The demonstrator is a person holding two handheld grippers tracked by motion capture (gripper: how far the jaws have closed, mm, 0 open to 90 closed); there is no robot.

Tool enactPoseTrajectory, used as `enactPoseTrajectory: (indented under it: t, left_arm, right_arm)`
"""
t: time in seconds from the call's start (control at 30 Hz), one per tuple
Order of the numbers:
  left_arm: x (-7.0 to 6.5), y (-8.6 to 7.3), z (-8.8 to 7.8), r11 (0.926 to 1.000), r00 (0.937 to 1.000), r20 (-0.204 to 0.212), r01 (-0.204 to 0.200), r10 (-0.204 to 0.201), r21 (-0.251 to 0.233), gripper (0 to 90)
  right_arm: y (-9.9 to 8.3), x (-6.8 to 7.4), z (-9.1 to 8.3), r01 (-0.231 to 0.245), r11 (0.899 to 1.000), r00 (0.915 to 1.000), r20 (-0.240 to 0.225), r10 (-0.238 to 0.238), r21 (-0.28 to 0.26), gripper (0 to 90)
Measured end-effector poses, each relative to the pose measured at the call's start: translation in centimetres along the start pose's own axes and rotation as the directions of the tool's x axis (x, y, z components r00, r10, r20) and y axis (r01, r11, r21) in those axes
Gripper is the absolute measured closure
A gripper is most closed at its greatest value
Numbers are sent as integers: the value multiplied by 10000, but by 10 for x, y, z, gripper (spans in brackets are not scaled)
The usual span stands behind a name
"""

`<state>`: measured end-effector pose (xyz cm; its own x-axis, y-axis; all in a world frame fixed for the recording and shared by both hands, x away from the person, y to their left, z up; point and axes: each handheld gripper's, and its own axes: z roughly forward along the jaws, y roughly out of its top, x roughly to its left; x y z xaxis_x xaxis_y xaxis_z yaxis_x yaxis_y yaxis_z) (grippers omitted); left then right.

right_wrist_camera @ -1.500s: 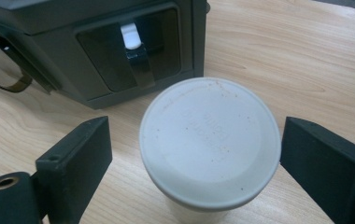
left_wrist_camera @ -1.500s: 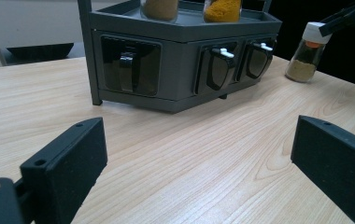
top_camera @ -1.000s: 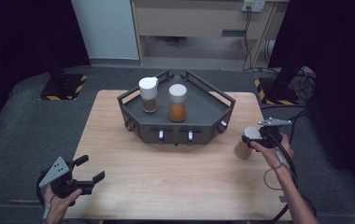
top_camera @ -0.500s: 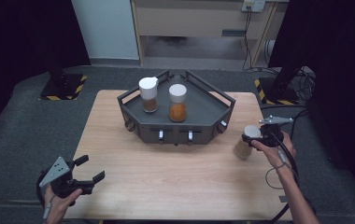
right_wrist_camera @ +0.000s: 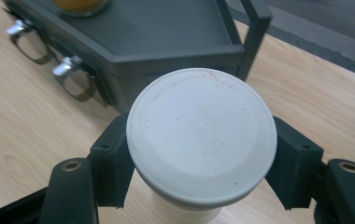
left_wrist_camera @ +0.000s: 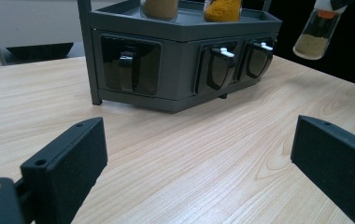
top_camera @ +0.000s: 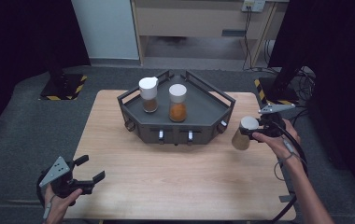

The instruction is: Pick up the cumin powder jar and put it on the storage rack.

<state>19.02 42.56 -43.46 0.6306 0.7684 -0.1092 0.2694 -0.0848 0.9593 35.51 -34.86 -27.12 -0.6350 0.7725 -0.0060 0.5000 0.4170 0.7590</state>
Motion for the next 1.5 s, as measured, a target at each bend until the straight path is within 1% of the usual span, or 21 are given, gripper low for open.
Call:
enactPoseTrajectory:
  t: [0.07, 0.2, 0.3, 0.43, 0.63, 0.9, 1.13, 1.5]
  left_arm:
    - [0, 0, 0, 10000, 10000, 5, 0, 0, -5, 25]
    - [0, 0, 0, 10000, 10000, 11, 7, -7, 4, 25]
    - [0, 0, 0, 10000, 10000, 10, 13, -13, -1, 25]
    - [0, 0, 1, 10000, 10000, 14, 25, -25, 0, 25]
    - [0, 0, 1, 10000, 10000, 22, 29, -29, 7, 25]
    - [1, 0, 1, 10000, 10000, 30, 55, -55, 9, 25]
    - [0, -1, 1, 10000, 10000, -16, 74, -74, 22, 25]
    - [1, -1, 0, 9999, 9999, -41, 107, -107, 35, 25]
  right_arm:
    - [7, -1, -3, 259, 9997, 9994, -207, -259, -5, 342]
    - [22, -1, -8, 529, 9986, 9971, -539, -530, -23, 342]
    - [33, 1, -12, 674, 9977, 9955, -662, -676, -53, 342]
    - [47, 0, -17, 862, 9961, 9923, -878, -873, -167, 342]
    - [72, 0, -24, 1178, 9929, 9868, -1095, -1191, -181, 342]
    - [95, 0, -27, 1389, 9900, 9820, -1260, -1409, -246, 342]
    - [110, 0, -24, 1456, 9889, 9805, -1289, -1483, -296, 342]
    - [130, 3, -7, 1549, 9877, 9779, -1387, -1563, -207, 342]
